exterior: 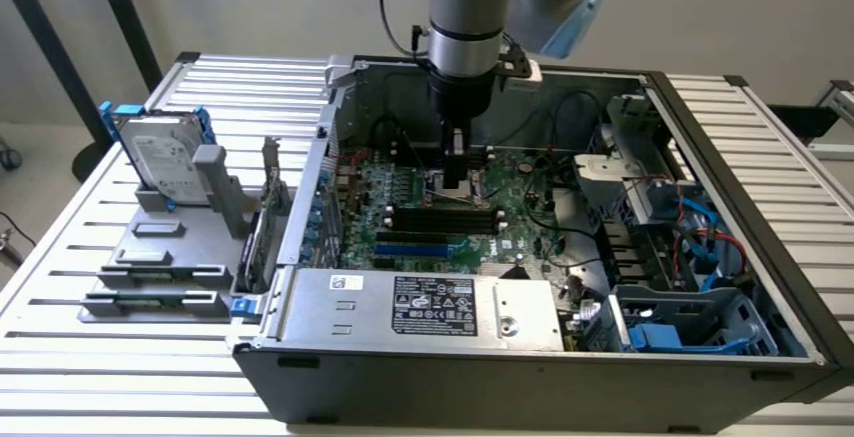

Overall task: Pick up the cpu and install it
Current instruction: 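Place the cpu into insertion slot, then close the cpu cover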

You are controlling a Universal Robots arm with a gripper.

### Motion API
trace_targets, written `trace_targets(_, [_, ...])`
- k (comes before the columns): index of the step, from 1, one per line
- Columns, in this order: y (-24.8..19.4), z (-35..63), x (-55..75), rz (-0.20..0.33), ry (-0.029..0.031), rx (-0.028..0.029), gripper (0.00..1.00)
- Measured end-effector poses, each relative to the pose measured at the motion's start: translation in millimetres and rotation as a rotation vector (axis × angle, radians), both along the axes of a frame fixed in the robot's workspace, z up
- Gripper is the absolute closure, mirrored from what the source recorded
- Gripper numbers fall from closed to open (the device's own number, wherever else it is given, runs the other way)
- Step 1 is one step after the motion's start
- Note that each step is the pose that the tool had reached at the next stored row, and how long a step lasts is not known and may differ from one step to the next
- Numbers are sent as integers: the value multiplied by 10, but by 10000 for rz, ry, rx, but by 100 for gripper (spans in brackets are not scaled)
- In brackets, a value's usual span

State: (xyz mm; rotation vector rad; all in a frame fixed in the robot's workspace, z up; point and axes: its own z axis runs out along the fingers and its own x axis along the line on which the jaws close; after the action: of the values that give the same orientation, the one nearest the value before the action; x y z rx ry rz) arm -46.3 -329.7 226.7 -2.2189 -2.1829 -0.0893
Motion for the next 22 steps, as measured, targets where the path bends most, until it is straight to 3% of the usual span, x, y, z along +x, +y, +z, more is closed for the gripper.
trace_targets(3, [0,36,-84,2,11,64,40])
trace_targets(4, [0,45,-116,3,19,85,46])
trace_targets(7, [0,60,-194,9,61,144,53])
trace_targets(13, [0,72,-323,14,256,239,82])
trace_targets(16, [1,72,-338,23,274,235,89])
trace_targets(22, [1,73,-339,22,275,235,89])
